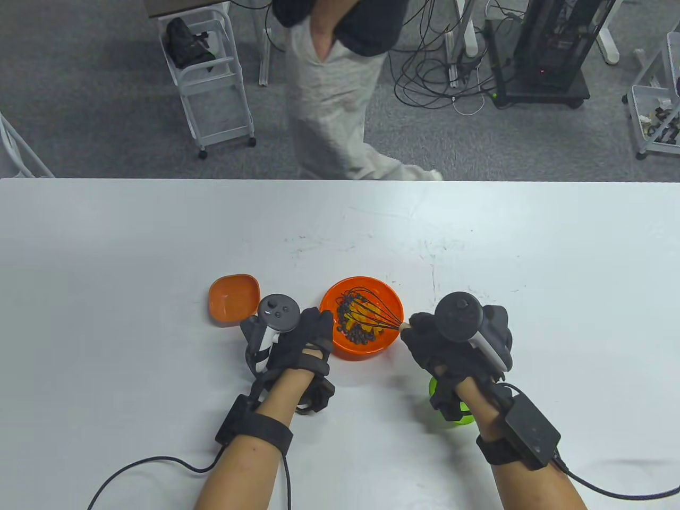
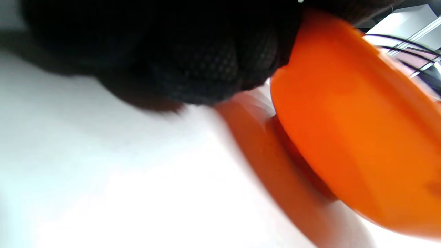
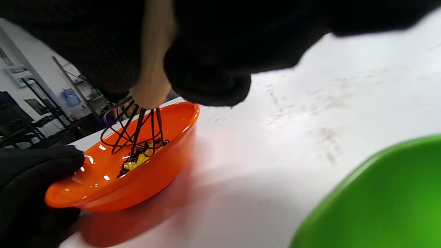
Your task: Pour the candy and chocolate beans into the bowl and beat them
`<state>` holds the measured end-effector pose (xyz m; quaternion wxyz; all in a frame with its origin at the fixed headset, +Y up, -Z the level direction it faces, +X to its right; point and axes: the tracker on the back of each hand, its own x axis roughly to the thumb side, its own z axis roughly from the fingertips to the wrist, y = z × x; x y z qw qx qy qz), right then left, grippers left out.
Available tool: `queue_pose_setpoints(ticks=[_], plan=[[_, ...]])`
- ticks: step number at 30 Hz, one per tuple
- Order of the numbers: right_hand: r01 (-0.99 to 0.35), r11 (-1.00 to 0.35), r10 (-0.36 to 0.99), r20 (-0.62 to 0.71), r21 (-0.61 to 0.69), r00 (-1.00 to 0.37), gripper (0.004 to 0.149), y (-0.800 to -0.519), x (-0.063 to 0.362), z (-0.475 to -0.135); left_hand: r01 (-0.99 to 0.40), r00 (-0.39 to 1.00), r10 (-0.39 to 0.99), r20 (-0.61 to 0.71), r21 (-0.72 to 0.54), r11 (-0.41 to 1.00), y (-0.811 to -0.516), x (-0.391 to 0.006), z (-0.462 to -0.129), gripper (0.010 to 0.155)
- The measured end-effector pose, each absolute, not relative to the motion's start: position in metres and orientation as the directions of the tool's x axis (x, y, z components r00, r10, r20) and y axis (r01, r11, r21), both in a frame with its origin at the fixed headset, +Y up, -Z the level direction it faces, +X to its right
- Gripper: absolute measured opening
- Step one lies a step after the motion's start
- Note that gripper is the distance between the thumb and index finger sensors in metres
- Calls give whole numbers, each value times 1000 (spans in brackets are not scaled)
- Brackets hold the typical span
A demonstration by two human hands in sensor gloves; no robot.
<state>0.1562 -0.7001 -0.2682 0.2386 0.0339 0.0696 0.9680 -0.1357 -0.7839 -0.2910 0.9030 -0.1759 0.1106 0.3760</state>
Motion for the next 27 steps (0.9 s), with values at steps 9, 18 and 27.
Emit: queue_pose_setpoints(ticks=[9, 18, 27], plan=[[-282, -889, 334, 90, 361, -938, 62, -704, 152, -269, -754, 655, 672, -347, -233, 614, -786, -140, -291, 48], [-292, -917, 312, 31, 271, -950, 57, -677, 171, -262, -753, 655, 672, -347, -222, 619, -786, -140, -290, 48], [-540, -796, 551, -44, 272, -834, 57, -714, 162, -274, -776, 630, 696, -345, -259, 575, -789, -140, -292, 48]])
